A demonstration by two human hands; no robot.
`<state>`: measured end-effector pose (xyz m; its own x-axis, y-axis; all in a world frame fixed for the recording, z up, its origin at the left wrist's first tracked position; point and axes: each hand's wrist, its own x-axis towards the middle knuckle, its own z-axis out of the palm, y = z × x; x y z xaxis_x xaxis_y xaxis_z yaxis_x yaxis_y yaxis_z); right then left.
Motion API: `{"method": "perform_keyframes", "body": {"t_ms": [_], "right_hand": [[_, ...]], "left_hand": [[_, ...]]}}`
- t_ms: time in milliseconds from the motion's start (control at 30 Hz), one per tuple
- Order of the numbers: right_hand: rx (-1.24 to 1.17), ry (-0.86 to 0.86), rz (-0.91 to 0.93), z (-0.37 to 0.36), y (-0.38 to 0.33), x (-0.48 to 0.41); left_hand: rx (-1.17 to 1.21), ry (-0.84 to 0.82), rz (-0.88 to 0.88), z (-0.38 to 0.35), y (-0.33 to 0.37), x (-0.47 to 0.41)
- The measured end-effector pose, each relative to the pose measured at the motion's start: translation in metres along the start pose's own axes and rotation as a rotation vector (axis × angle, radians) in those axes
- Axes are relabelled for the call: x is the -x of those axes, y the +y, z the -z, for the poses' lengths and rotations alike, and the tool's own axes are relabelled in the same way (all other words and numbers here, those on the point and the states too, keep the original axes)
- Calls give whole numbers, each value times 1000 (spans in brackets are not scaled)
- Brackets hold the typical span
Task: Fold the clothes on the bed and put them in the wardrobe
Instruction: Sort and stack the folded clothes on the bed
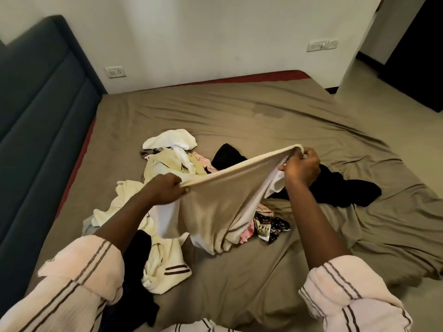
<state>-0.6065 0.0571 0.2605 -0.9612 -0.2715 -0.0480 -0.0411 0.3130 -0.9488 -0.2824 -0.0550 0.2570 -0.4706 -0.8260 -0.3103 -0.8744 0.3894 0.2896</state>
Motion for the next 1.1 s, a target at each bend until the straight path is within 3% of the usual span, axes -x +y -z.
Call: {"method": "perform_keyframes", "body": {"t_ms": [100, 167, 233, 300, 467, 533, 633, 767, 900, 1000, 1100], "right_hand": [[-445, 57, -178, 12, -11, -22], [-727, 96, -310, 26, -25, -35], [-890, 123, -418, 42, -35, -48], [-959, 135, -413, 56, -37, -57], [-896, 476, -86, 111, -54, -51], [-837, 585, -5, 137, -64, -47], [-646, 680, -13, 180, -66, -40], [-430, 764, -13, 247, -65, -5], [-339, 641, 239, 282, -76, 28], [-353, 785, 256, 266, -99, 6], [-268, 730, 331, 219, -102, -21]], "left_hand": [[238, 534, 7, 21, 9, 6], [199, 799, -117, 33, 26, 12], [62, 800, -274, 43, 41, 15], [-19, 754, -327, 53, 47, 15], [103, 1028, -529, 72, 73, 36], [88, 908, -548, 71, 86, 46], [133, 488, -522, 65, 96, 57], [485, 81, -591, 47, 116, 96], [815, -402, -569, 45, 123, 144], [1014, -525, -521, 54, 106, 154], [1098, -486, -423, 53, 79, 134]]}}
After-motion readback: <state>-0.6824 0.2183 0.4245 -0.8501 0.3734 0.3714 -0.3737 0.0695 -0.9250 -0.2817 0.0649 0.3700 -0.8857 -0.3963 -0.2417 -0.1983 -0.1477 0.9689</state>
